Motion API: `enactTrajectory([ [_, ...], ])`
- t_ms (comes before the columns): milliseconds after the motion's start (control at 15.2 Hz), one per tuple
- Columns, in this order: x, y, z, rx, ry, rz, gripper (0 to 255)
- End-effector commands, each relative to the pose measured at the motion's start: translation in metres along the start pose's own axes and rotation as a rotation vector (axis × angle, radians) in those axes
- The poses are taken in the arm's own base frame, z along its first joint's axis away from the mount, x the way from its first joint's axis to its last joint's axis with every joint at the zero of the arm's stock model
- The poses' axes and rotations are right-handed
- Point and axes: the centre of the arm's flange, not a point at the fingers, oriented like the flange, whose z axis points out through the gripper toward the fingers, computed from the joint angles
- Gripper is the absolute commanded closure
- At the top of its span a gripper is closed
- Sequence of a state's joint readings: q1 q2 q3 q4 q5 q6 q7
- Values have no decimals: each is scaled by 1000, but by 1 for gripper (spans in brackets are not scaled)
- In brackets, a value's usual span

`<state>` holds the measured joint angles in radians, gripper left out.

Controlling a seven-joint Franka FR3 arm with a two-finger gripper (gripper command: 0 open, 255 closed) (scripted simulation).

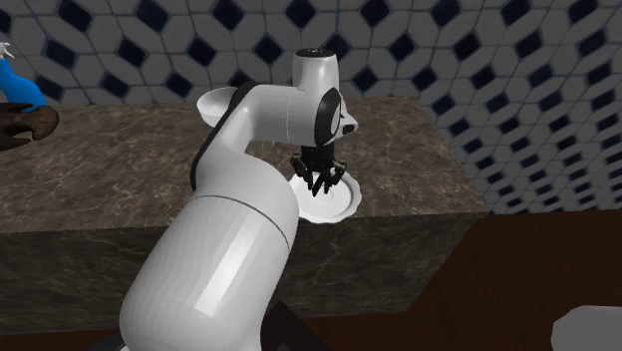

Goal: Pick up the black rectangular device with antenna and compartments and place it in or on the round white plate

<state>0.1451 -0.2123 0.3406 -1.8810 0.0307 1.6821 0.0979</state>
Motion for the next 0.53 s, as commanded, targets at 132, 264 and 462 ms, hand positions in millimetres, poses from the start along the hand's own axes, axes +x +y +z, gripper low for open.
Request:
enactTrajectory([
  [132,0,0,0,0,0,0,0],
  [264,0,0,0,0,0,0,0],
  [462,0,0,-40,0,0,0,0],
])
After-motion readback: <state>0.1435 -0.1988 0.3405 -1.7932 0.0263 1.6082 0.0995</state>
